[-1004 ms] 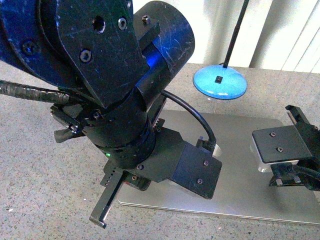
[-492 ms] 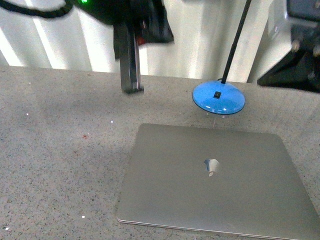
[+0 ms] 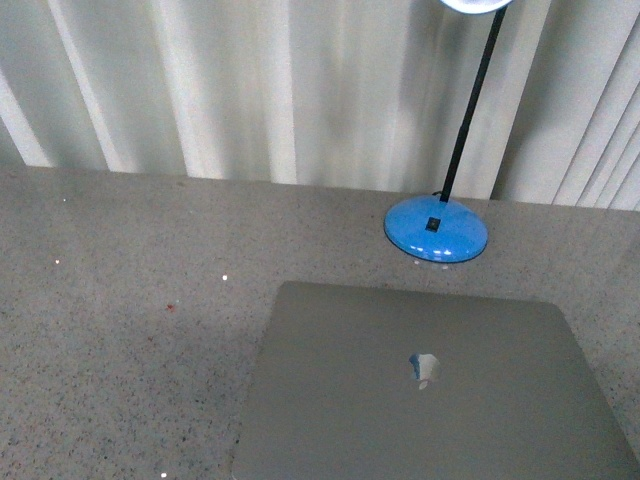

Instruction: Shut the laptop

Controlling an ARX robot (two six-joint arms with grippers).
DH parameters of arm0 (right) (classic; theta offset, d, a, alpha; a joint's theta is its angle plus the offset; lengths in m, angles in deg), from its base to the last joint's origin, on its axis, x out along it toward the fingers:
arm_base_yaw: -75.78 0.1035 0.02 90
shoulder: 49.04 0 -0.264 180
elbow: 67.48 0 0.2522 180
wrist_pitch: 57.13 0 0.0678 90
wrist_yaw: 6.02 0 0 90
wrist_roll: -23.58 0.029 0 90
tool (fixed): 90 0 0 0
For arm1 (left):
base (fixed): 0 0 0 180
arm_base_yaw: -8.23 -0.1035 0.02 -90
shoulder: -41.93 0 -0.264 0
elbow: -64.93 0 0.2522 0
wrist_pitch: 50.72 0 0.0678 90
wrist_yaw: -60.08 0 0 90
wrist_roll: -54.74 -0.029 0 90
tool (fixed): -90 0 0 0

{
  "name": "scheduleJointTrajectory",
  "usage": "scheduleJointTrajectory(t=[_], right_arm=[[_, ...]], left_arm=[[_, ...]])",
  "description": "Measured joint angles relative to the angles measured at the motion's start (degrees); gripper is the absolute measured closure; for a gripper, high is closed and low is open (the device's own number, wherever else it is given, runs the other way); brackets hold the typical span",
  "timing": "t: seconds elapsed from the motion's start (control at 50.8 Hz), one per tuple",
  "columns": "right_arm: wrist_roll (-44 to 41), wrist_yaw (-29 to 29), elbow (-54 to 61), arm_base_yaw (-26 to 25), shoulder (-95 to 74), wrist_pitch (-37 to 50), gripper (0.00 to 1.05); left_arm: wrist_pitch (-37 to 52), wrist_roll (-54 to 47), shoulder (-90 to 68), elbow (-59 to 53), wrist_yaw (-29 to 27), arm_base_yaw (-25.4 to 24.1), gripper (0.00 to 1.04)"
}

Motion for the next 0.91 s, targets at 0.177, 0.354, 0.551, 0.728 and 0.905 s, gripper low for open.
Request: scheduleJointTrajectory(t=[0.177, 0.354, 0.551, 0.728, 0.905], right_arm=[[16.33, 6.93, 2.43, 1.70, 8.76, 2.64, 1.02], [27.58, 18.64, 2.34, 4.61, 13.11, -3.37, 1.02], [37.57, 23.32, 12.57, 3.78, 21.66, -8.72, 1.02], [39.50, 21.03, 23.87, 0.92, 28.79, -4.24, 1.02], [39.56, 18.95, 30.60, -0.77, 32.85, -2.32, 1.02]], left_arm=[[-5.05, 10.99, 6.25, -5.03, 1.38, -13.07, 1.01], [5.77, 18.38, 10.43, -15.74, 9.51, -22.14, 1.01], [15.47, 20.06, 23.43, -33.24, 9.18, -19.12, 1.01], [17.18, 20.48, 29.46, -42.64, 3.80, -13.77, 1.01], [17.66, 20.76, 34.10, -47.41, 0.50, -10.56, 1.01]])
